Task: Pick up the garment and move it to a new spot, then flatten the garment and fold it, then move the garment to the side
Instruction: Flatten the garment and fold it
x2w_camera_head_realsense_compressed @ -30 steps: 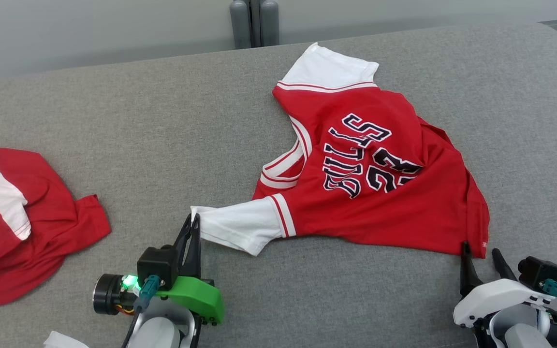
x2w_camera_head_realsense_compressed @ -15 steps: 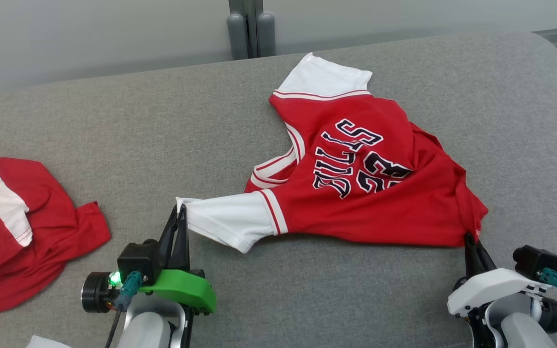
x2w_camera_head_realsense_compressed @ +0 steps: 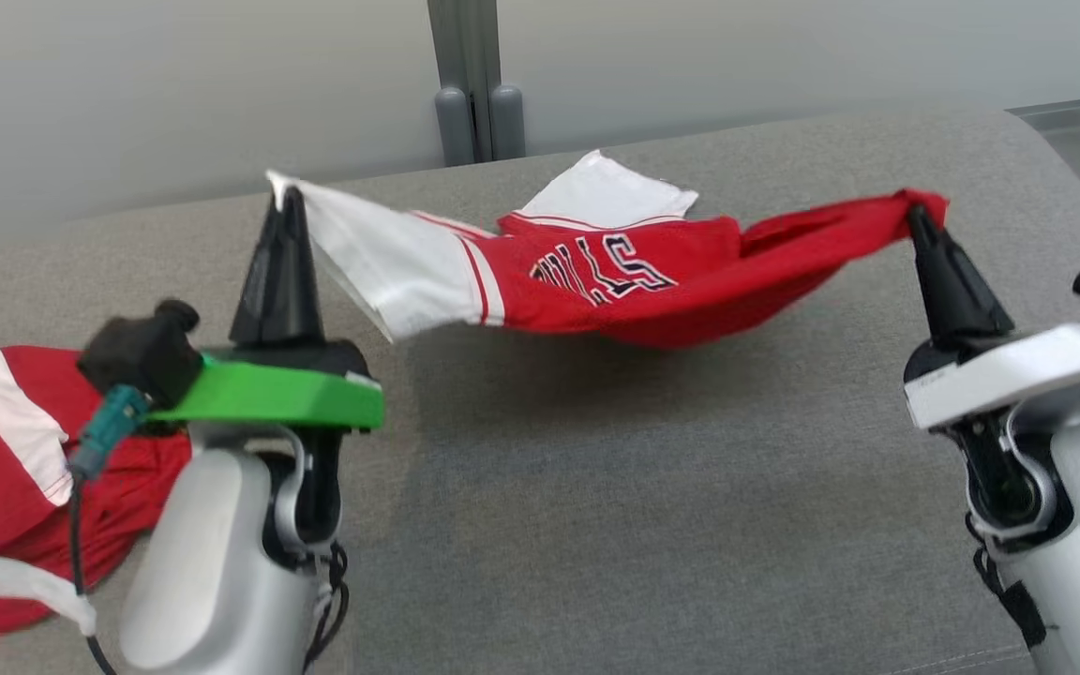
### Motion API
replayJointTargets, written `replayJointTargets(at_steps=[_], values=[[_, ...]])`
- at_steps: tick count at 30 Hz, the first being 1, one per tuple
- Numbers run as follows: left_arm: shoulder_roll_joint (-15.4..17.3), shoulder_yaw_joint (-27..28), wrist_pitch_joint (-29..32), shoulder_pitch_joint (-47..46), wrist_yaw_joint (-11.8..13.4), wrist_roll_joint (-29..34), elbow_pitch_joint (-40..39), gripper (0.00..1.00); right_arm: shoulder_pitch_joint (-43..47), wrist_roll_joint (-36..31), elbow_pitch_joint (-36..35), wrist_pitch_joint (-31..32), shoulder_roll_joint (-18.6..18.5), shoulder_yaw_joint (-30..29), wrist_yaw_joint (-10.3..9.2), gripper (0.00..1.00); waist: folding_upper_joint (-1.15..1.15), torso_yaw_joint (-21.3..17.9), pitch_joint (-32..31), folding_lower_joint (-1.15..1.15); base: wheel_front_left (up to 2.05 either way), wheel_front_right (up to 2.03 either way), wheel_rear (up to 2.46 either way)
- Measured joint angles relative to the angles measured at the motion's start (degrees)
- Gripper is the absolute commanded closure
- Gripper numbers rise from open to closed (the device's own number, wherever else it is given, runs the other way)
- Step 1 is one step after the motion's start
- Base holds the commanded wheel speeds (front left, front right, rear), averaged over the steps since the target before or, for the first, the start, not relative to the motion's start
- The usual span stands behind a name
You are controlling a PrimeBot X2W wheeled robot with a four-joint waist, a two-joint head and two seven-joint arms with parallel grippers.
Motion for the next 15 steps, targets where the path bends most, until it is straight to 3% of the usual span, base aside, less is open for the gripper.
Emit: replayJointTargets(at_steps=[7, 15], values=[[-0.03, 2.12, 6.11, -11.76, 0.6, -5.22, -6.11, 1.0, -10.79, -0.79, -8.44, 4.26, -1.21, -0.13, 0.0, 1.0, 0.0, -0.39, -2.32, 0.0, 0.0, 0.0, 0.0], [0.05, 4.81, 10.03, -19.42, 6.1, -8.93, -14.92, 1.0, -16.06, -6.84, -15.44, 10.66, 2.83, -4.17, 0.01, 1.0, 0.0, -0.38, -3.53, 0.0, 0.0, 0.0, 0.0]])
